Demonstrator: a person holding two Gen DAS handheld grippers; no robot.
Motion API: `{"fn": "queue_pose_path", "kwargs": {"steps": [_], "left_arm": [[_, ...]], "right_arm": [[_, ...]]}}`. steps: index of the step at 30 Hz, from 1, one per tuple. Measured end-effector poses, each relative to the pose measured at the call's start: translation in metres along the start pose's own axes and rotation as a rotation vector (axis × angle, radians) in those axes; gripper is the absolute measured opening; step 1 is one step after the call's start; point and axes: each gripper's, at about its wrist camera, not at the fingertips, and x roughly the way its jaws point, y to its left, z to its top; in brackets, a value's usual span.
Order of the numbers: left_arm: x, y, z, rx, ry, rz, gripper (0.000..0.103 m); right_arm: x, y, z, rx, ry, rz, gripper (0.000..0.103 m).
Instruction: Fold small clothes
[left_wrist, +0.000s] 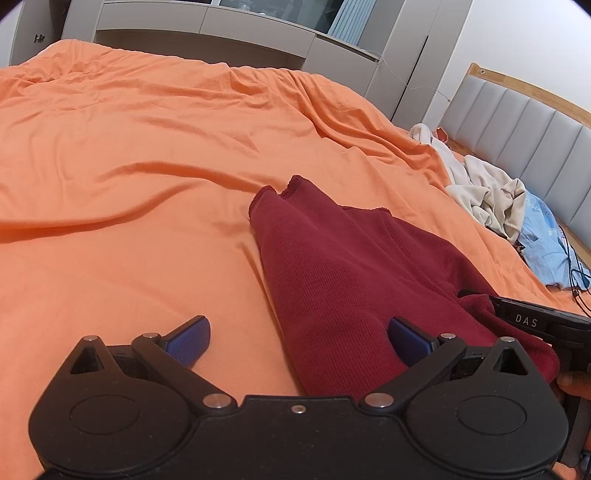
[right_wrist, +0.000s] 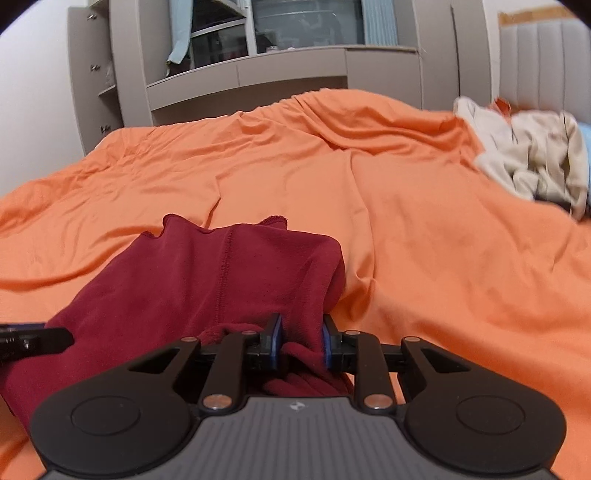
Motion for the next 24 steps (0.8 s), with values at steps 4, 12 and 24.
{"fn": "queue_pose_path", "kwargs": {"steps": [4,12,24], "left_arm": [[0.0000,0.0001,0.0000,0.000,0.000,0.000,0.103],[0.0000,0.0004,0.0000,-0.001,0.000,0.000,0.103],[0.0002,0.0007,-0.0001,-0.002,0.000,-0.001,0.103]], "right_arm": [[0.0017,-0.0068,0.0000,0.020,0.007,0.007,0.027],[0.0015,-0.0060,0.0006,0.015,0.008,0.002,0.028],[0.0018,-0.0057,0.0008,0.015,0.008,0.002,0.028]]}}
